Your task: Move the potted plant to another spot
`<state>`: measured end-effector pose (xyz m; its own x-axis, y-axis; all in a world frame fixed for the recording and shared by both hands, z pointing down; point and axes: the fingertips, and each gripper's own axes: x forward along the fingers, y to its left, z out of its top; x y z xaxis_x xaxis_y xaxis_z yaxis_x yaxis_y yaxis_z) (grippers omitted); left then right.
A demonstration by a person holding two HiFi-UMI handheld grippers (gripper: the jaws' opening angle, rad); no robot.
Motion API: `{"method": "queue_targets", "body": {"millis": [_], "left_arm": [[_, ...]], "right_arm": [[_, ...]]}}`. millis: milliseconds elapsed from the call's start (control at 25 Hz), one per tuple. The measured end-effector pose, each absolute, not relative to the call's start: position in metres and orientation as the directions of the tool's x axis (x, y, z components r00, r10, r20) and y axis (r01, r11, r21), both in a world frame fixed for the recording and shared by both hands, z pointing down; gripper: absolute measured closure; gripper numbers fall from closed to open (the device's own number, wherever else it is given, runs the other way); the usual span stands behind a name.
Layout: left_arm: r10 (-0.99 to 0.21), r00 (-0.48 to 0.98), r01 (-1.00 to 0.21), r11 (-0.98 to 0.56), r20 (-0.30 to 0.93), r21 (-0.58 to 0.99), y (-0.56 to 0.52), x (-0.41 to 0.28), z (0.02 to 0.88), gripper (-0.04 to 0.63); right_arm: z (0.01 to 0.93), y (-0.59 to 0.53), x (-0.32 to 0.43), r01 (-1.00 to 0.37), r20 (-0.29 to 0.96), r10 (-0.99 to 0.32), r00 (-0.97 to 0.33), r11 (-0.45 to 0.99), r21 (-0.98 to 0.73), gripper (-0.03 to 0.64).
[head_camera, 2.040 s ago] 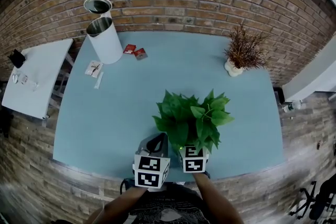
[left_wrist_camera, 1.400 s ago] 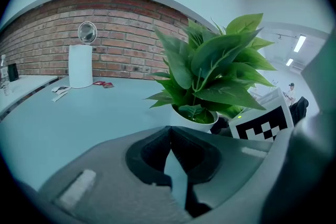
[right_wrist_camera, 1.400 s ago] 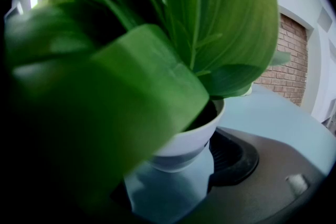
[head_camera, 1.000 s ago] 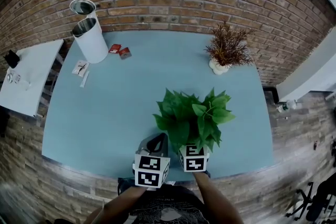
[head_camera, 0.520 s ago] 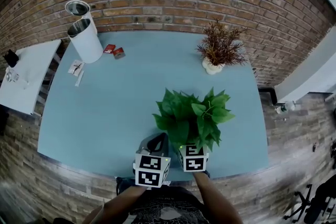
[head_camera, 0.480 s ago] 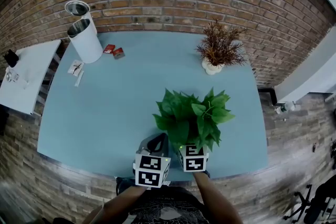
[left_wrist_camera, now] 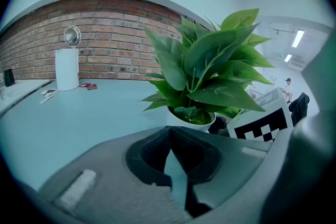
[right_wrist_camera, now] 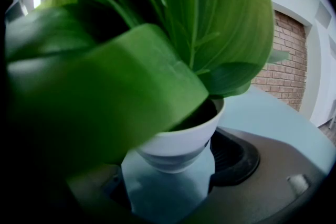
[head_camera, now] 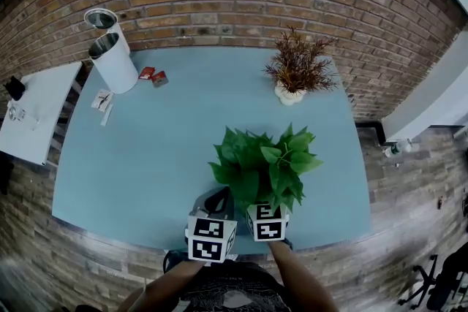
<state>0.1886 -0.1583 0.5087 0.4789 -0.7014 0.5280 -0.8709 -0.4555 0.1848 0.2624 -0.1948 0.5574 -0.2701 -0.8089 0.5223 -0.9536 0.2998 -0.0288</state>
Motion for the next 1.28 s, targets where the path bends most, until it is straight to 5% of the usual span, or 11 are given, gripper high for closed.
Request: {"method": "queue_targets", "body": {"millis": [720, 1280], "left_arm": [[-0.698, 0.5, -0.858, -0.479, 0.513, 0.185, -0.135, 0.169, 0.497, 0.592], [-0.689, 0.532, -0.838, -0.513, 0.491, 0.187, -0.094, 0.157, 0.482, 0.592]], "right_arm": [[0.552, -0.165, 0.26, -0.968, 0.505, -0.83, -0.235, 0.247, -0.045, 0.149], [0.521, -0.109, 0.246, -0.971, 0.461, -0.856, -0.235, 0.23, -0.067, 0.318]]}}
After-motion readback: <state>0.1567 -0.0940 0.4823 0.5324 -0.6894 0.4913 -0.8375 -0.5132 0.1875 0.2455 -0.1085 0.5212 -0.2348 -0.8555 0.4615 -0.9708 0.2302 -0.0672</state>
